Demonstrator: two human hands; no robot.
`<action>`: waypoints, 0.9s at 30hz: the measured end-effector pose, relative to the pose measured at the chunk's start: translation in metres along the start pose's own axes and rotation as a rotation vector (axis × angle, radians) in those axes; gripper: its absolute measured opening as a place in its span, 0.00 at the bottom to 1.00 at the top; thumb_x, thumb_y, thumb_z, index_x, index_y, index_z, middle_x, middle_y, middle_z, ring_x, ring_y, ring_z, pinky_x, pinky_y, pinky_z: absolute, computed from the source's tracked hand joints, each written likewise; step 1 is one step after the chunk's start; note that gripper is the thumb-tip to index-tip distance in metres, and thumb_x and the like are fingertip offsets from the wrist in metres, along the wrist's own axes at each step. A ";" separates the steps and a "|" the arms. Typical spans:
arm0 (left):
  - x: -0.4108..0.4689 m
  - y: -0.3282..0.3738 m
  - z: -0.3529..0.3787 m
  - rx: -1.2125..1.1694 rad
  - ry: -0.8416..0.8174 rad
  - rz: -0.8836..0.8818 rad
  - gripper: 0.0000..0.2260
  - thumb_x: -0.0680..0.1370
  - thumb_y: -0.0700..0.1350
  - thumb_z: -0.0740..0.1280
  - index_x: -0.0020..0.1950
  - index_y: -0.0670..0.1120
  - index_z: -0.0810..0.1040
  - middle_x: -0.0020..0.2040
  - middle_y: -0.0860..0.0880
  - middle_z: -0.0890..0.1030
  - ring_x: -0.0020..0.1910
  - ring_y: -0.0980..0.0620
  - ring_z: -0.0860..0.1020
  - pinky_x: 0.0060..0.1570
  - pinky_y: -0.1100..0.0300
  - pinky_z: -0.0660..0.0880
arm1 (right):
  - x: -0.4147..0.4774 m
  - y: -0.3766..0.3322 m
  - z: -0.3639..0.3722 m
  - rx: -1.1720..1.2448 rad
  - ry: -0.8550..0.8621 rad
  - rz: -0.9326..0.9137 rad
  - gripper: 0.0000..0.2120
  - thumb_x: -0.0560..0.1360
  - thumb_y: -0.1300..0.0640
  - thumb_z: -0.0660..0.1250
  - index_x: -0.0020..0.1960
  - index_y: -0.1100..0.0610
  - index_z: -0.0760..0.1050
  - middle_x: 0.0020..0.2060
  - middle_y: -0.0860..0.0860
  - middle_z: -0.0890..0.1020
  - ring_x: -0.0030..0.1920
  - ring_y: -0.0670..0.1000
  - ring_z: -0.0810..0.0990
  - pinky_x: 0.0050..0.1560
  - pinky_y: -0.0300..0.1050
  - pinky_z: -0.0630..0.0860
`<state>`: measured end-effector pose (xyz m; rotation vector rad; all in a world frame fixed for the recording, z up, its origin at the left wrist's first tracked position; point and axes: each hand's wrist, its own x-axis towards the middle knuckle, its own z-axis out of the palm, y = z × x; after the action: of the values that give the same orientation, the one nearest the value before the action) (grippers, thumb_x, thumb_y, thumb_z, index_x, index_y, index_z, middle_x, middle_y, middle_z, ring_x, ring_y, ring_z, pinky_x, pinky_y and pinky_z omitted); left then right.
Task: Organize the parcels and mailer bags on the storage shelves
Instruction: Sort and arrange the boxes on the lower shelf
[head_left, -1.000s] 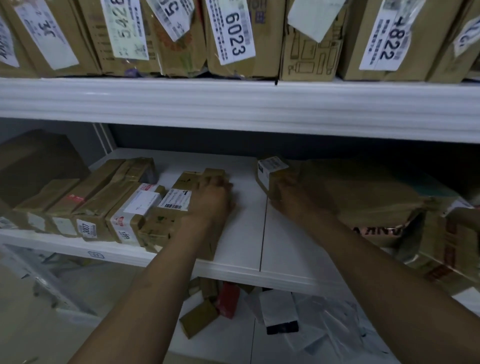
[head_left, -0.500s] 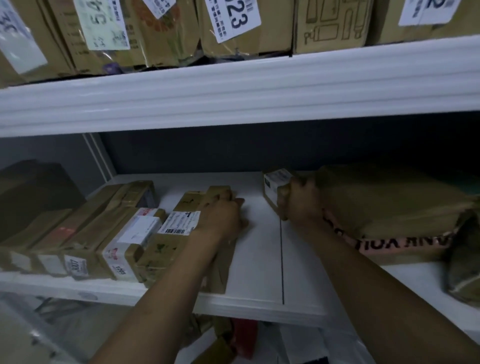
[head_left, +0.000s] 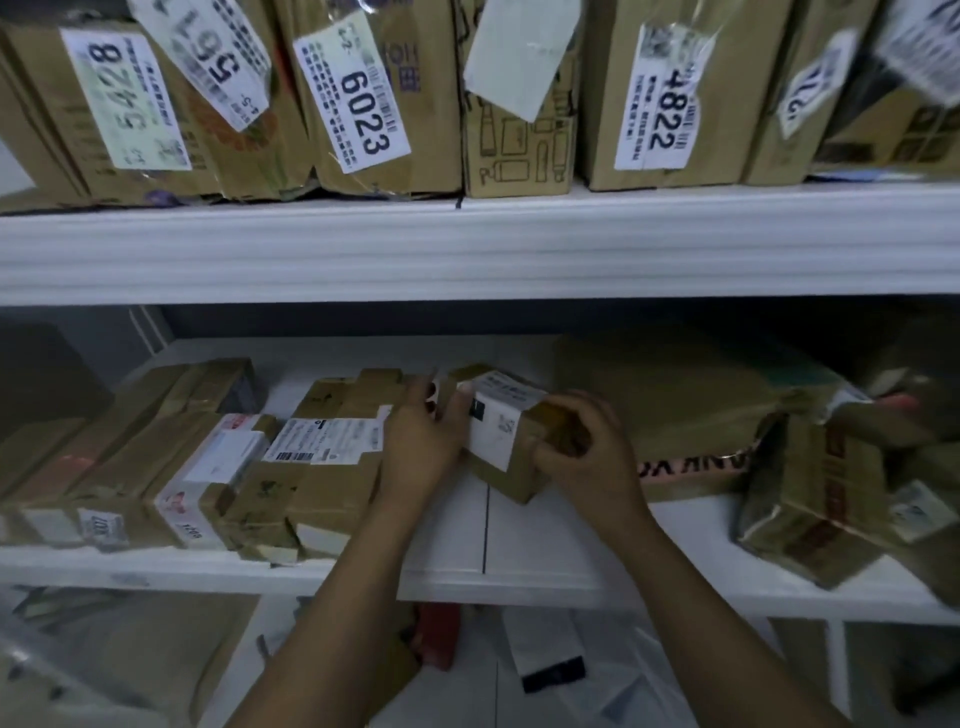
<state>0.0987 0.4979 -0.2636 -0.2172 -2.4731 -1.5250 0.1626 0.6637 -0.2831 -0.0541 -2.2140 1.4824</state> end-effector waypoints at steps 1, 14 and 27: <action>-0.007 0.000 0.003 -0.064 -0.021 -0.085 0.31 0.75 0.65 0.63 0.73 0.51 0.66 0.59 0.54 0.74 0.59 0.54 0.74 0.57 0.58 0.73 | -0.008 0.002 -0.006 0.076 -0.001 0.028 0.21 0.66 0.59 0.75 0.55 0.45 0.76 0.61 0.49 0.73 0.61 0.47 0.73 0.62 0.48 0.75; -0.074 0.003 0.015 -0.747 -0.150 -0.490 0.13 0.80 0.51 0.63 0.55 0.45 0.82 0.48 0.45 0.85 0.50 0.47 0.83 0.54 0.53 0.76 | -0.057 -0.016 -0.044 0.230 -0.196 0.228 0.30 0.70 0.57 0.74 0.64 0.42 0.63 0.56 0.37 0.73 0.53 0.35 0.74 0.43 0.24 0.73; -0.082 -0.001 -0.014 -0.696 -0.182 -0.082 0.12 0.66 0.47 0.73 0.49 0.52 0.82 0.69 0.58 0.70 0.66 0.59 0.72 0.58 0.56 0.76 | -0.073 -0.008 -0.023 0.488 -0.293 0.476 0.29 0.67 0.51 0.74 0.64 0.36 0.68 0.61 0.46 0.77 0.58 0.45 0.79 0.56 0.43 0.79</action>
<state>0.1788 0.4848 -0.2808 -0.3823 -1.9816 -2.4459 0.2383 0.6593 -0.2953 -0.2291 -2.0722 2.3943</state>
